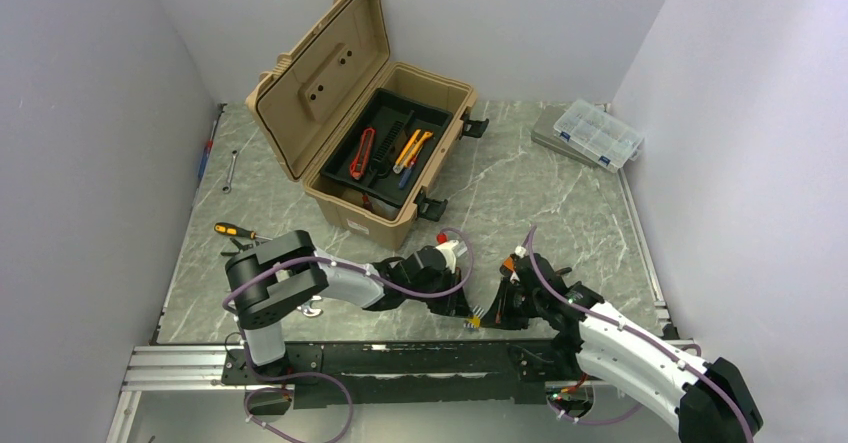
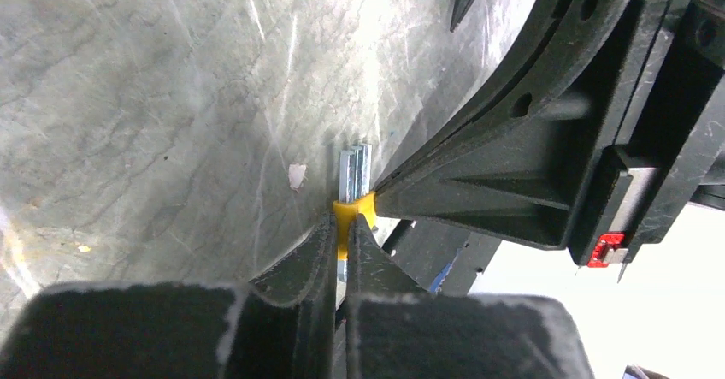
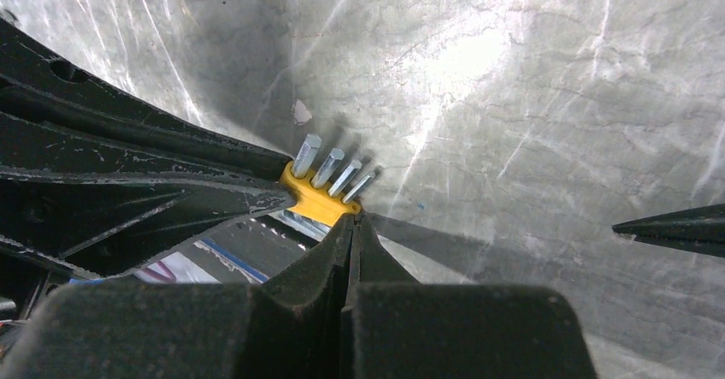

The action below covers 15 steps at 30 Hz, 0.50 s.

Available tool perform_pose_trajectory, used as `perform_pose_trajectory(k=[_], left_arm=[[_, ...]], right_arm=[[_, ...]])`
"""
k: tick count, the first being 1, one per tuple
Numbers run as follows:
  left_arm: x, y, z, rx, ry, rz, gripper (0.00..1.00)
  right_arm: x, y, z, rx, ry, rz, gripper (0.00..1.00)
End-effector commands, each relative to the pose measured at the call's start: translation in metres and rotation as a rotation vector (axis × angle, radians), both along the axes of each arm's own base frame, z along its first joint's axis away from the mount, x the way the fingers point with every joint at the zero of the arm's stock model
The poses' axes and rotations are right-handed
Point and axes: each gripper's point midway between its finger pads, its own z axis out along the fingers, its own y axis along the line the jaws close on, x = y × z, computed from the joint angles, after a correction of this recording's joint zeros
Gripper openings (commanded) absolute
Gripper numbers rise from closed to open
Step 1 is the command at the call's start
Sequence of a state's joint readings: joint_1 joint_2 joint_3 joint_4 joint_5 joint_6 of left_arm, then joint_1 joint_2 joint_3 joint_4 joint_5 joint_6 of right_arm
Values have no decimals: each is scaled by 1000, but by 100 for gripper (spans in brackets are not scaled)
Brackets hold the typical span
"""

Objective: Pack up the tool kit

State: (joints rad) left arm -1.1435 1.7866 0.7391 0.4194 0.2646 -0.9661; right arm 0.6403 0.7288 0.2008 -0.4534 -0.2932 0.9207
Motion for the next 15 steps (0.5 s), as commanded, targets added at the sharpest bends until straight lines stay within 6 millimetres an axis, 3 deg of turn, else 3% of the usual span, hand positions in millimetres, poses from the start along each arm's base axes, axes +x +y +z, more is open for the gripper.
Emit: perform_pose_trajectory(k=[1, 7, 15], left_arm=[[-13, -21, 38, -170, 5, -74, 0], [-14, -21, 43, -192, 5, -78, 0], [-5, -10, 47, -128, -63, -56, 0]], right_arm=[[1, -5, -8, -26, -2, -22, 0], [4, -10, -3, -62, -18, -36, 0], [20, -31, 24, -157, -114, -111, 0]])
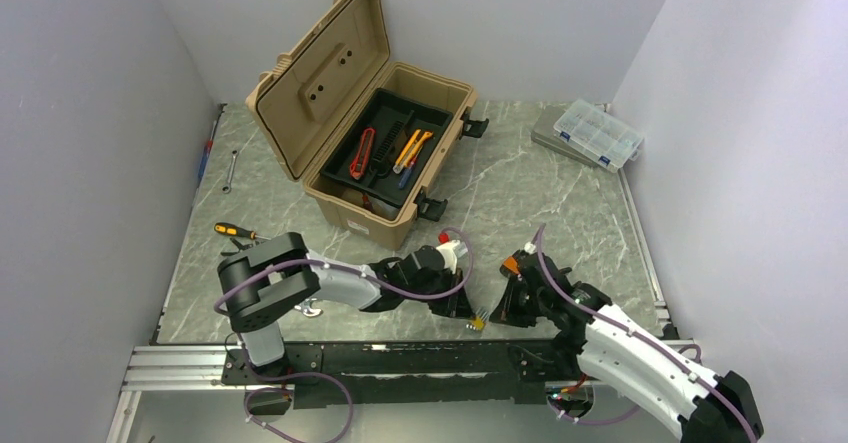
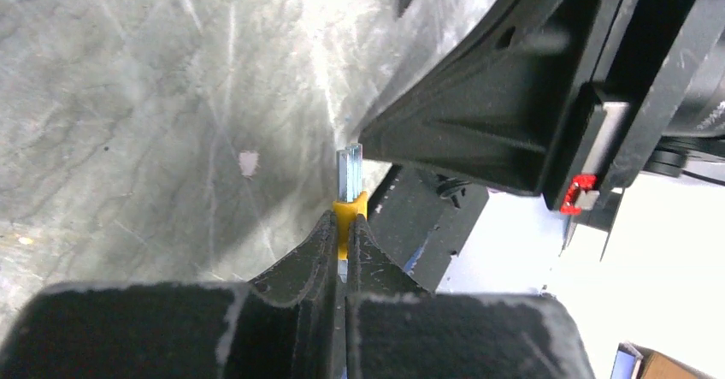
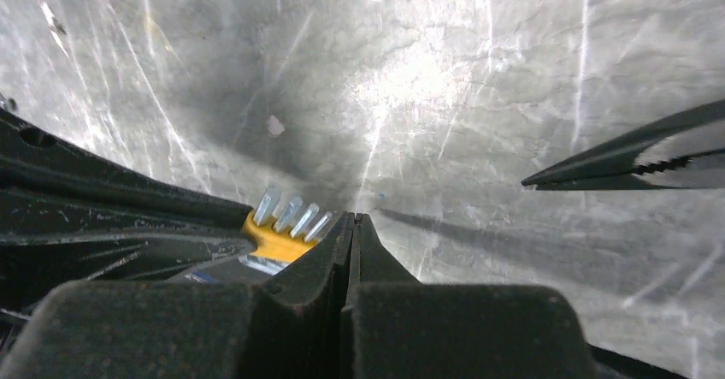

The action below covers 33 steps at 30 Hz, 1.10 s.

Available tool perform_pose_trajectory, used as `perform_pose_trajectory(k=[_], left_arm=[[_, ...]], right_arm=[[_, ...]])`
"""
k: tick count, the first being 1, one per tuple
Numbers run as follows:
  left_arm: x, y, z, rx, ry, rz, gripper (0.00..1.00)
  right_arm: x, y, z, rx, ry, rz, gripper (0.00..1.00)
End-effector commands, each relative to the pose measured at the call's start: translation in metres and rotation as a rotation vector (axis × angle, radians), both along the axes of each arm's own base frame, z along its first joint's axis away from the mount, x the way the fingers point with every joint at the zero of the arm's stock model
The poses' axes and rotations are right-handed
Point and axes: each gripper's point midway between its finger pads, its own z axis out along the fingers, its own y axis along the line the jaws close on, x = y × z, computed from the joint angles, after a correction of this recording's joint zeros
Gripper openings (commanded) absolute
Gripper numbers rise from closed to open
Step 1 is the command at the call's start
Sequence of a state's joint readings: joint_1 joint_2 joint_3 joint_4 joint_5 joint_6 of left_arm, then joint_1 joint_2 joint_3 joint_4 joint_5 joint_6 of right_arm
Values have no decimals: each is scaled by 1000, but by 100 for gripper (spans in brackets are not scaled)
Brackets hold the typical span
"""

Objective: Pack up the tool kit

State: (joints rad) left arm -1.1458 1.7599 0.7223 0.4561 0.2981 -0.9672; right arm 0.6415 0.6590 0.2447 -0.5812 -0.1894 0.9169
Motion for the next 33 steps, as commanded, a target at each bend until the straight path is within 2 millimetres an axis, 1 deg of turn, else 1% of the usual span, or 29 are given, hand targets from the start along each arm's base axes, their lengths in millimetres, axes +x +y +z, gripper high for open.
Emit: perform_pose_trajectory(k=[1, 3, 7, 10, 11, 12, 14, 19, 22, 25, 26, 30, 33], left_arm=[[2, -8, 36, -74, -72, -23, 0], [4, -7, 38, -65, -85, -21, 0], [11, -1, 51, -42, -134, -6, 0], [26, 14, 70, 36, -228, 32, 0], [31, 24, 74, 92, -268, 39, 0], [38, 31, 82, 135, -311, 57, 0], [50, 40, 110, 171, -381, 71, 0], [77, 60, 156, 200, -461, 79, 0], [103, 75, 186, 206, -526, 121, 0], [144, 104, 217, 270, -626, 229, 0], [161, 114, 231, 281, -660, 275, 0], [217, 154, 257, 352, -731, 415, 0], [250, 180, 270, 432, -787, 487, 0]], right_arm=[[15, -18, 21, -88, -81, -65, 0], [17, -20, 24, -93, -95, -75, 0], [20, -22, 29, -92, -114, -99, 0], [23, -22, 35, -80, -143, -113, 0], [24, -22, 36, -75, -149, -114, 0], [24, -21, 36, -74, -149, -114, 0], [25, -21, 35, -80, -145, -112, 0], [28, -17, 34, -76, -144, -103, 0], [30, -16, 35, -74, -153, -102, 0], [32, -15, 37, -74, -156, -100, 0], [32, -15, 37, -73, -156, -98, 0], [32, -14, 36, -70, -155, -100, 0], [33, -14, 37, -68, -159, -99, 0]])
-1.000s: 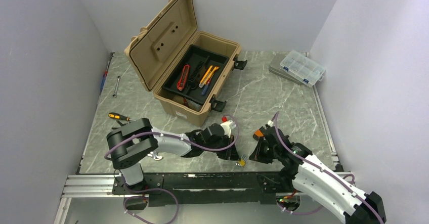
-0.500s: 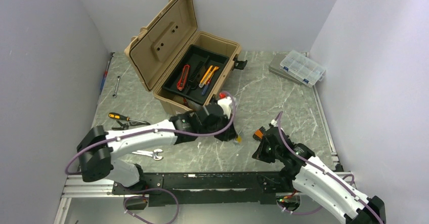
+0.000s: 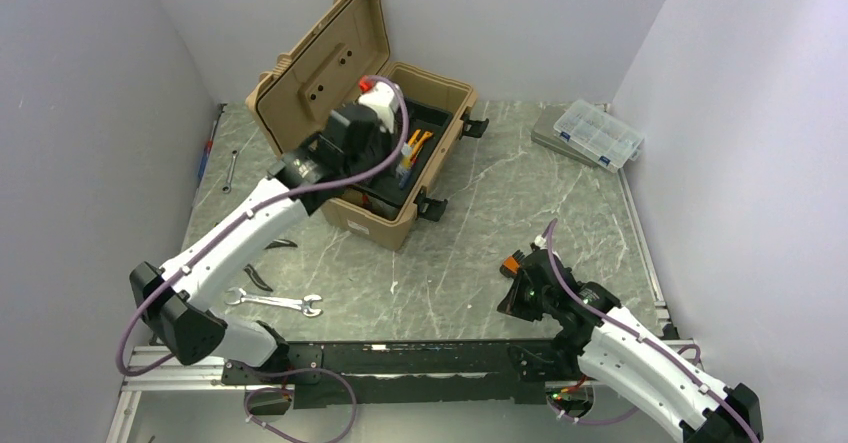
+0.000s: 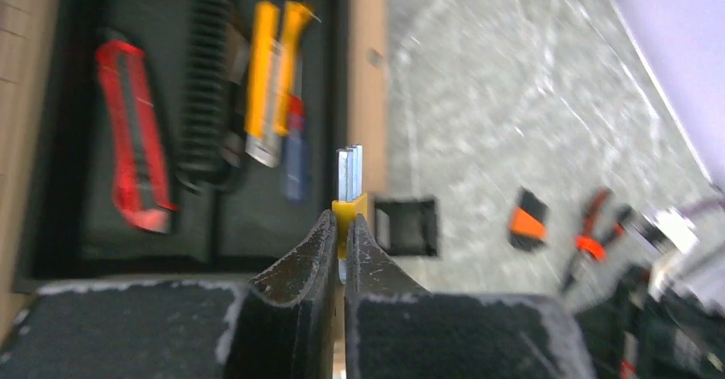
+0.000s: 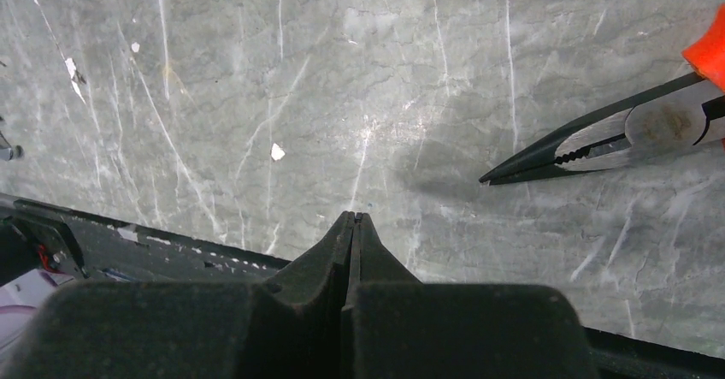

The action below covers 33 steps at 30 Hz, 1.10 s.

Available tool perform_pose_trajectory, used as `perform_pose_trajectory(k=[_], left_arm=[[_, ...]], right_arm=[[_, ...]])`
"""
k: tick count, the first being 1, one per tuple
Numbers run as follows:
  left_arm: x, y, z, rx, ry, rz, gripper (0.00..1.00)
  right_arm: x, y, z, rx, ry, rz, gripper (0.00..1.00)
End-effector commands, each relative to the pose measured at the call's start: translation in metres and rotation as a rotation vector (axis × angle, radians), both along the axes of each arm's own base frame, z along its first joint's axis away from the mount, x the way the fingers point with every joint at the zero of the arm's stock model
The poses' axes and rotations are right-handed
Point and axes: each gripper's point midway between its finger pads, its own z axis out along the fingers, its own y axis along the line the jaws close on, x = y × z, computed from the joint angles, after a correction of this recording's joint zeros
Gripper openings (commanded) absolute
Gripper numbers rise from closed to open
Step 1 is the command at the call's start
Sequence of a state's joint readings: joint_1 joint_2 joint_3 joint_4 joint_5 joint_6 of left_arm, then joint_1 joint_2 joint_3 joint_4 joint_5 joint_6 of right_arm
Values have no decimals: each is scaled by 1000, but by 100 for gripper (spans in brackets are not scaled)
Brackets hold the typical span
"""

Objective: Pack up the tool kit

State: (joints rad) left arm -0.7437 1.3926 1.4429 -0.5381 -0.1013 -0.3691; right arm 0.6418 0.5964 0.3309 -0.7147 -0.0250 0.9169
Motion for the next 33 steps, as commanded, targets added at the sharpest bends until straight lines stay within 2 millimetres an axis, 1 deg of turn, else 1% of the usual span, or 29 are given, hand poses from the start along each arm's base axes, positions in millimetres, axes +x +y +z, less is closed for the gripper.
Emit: perform_pose_trajectory(k=[1, 5, 10, 13, 16, 17, 18, 19, 20, 23, 25, 26, 27, 30, 31, 33], left_arm=[[49, 45, 22, 139, -104, 119, 0], [83, 79, 20, 206, -108, 202, 0], [113, 107, -2, 325, -94, 277, 0], [122, 115, -18, 393, -76, 304, 0], [124, 114, -31, 408, -51, 306, 1], [124, 112, -34, 402, -40, 298, 8], [122, 110, -36, 393, -30, 288, 22], [121, 109, -35, 380, -25, 285, 38], [118, 108, -34, 368, -21, 288, 47], [111, 106, -20, 310, -54, 283, 60], [99, 106, -9, 270, -69, 265, 67], [91, 105, -5, 254, -70, 250, 70], [81, 105, -1, 240, -72, 234, 72], [45, 101, 9, 202, -98, 176, 79], [31, 101, 8, 196, -103, 155, 85], [5, 99, 10, 170, -112, 110, 92]], right_arm=[[15, 8, 20, 32, -67, -5, 0], [19, 9, 27, 36, -84, -9, 0], [25, 7, 36, 28, -114, -27, 0], [27, 6, 39, 21, -124, -31, 0], [28, 5, 40, 12, -125, -37, 1], [29, 4, 41, 8, -126, -38, 6], [30, 3, 41, 1, -128, -44, 18], [32, 1, 42, -11, -129, -56, 33], [33, -2, 43, -28, -132, -69, 48], [40, -14, 50, -85, -139, -136, 60], [46, -22, 55, -127, -137, -193, 64], [47, -31, 56, -181, -109, -248, 65], [48, -42, 58, -240, -85, -309, 65], [52, -67, 69, -405, -55, -413, 63], [55, -72, 72, -438, -60, -431, 62], [64, -70, 75, -454, -77, -421, 62]])
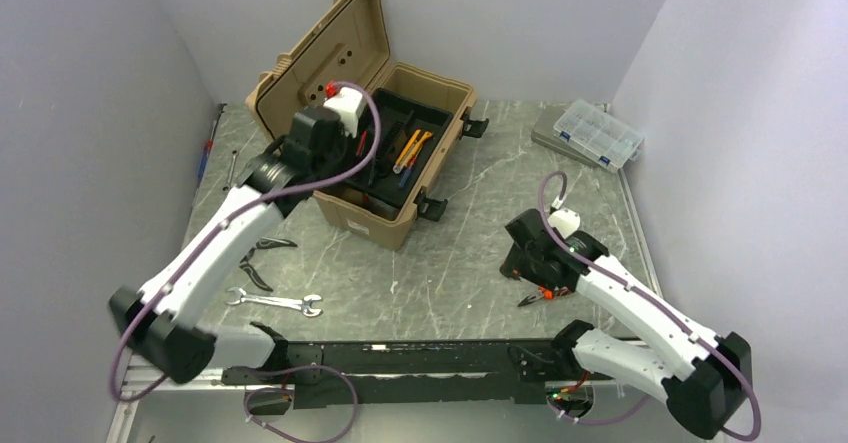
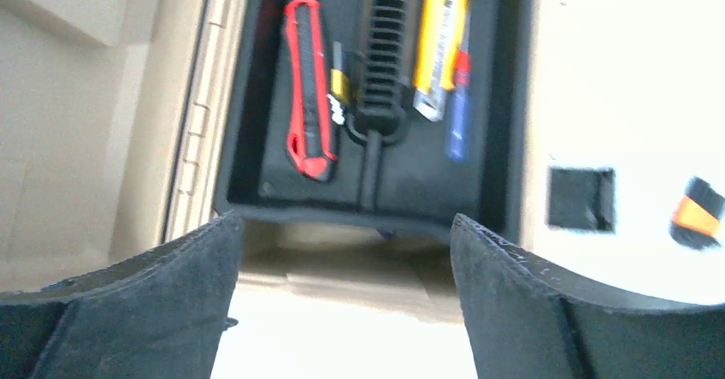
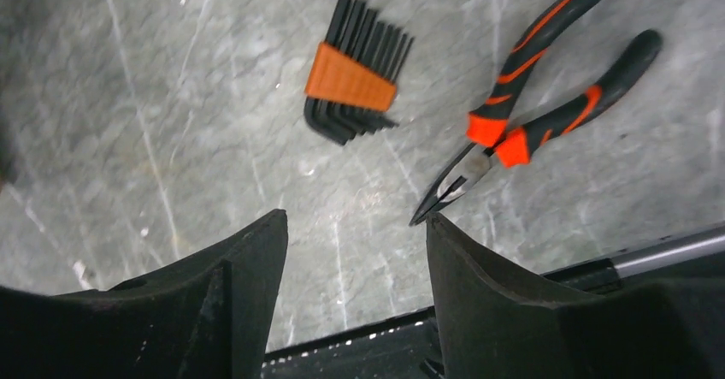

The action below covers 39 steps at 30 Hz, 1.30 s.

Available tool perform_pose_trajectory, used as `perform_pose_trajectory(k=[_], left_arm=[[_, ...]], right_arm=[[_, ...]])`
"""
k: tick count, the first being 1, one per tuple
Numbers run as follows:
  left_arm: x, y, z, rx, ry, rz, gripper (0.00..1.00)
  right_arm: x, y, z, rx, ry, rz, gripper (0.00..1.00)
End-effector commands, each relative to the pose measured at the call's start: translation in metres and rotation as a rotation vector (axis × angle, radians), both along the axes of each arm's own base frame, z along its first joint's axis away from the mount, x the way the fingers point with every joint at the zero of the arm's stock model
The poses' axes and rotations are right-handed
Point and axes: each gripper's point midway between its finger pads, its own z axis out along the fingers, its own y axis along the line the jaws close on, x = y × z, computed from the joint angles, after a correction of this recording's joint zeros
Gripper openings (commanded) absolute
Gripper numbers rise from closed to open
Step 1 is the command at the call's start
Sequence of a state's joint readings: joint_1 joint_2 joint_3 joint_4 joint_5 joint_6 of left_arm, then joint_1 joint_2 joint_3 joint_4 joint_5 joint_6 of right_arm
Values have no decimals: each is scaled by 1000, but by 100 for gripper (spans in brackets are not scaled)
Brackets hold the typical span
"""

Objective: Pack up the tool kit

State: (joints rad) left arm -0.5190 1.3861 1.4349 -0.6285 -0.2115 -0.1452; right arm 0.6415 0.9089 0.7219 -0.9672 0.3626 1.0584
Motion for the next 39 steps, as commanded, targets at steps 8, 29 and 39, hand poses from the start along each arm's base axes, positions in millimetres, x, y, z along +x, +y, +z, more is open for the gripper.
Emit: perform_pose_trajectory(k=[8, 29, 39], left_arm=[[-139, -56, 6, -277, -8, -417, 99], [-191, -59, -31, -212, 25, -527, 99], [-192, -43, -40, -174, 10, -492, 99]], right_arm=[[28, -22, -9, -109, 45, -101, 97], [9, -100, -63, 22, 118, -544, 89], [34, -94, -55, 66, 115, -472, 86]])
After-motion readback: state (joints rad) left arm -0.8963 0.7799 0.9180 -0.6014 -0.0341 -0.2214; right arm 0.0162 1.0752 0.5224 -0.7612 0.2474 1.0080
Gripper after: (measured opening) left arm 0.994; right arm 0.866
